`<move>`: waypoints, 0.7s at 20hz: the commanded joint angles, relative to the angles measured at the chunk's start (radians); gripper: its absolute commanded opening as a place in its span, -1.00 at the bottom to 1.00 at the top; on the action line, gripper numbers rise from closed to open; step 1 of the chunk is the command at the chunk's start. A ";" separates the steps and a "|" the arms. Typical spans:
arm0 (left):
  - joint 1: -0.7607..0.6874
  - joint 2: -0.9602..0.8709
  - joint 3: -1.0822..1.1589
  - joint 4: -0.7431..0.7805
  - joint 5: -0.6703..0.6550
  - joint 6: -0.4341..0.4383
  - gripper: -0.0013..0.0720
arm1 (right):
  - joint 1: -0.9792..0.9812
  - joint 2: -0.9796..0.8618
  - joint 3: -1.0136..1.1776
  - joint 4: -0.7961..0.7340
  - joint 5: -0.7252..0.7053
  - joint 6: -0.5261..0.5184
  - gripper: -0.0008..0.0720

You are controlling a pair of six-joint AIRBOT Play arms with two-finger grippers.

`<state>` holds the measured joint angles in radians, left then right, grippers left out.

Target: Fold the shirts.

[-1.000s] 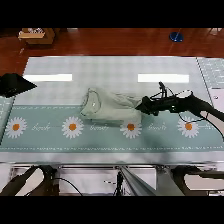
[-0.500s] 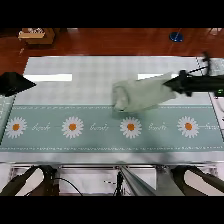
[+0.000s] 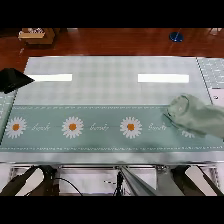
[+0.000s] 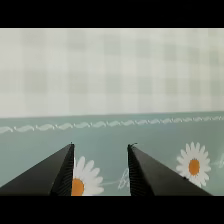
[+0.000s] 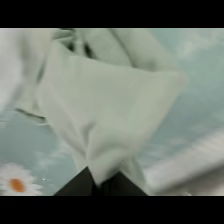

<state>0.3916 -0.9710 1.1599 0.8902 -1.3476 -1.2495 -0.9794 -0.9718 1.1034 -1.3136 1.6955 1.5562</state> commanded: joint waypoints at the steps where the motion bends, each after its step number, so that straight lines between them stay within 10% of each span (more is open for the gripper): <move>1: 0.001 0.000 0.000 0.001 0.058 0.017 0.14 | -0.160 0.011 0.003 -0.426 0.133 -0.019 -0.92; 14: 0.001 0.000 0.000 0.000 0.057 -0.014 0.09 | -0.575 0.019 -0.311 -0.546 -0.105 0.024 -0.91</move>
<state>0.3916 -0.9710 1.1599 0.8902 -1.2907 -1.2381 -1.4811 -0.9596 0.9123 -1.8107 1.6711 1.5826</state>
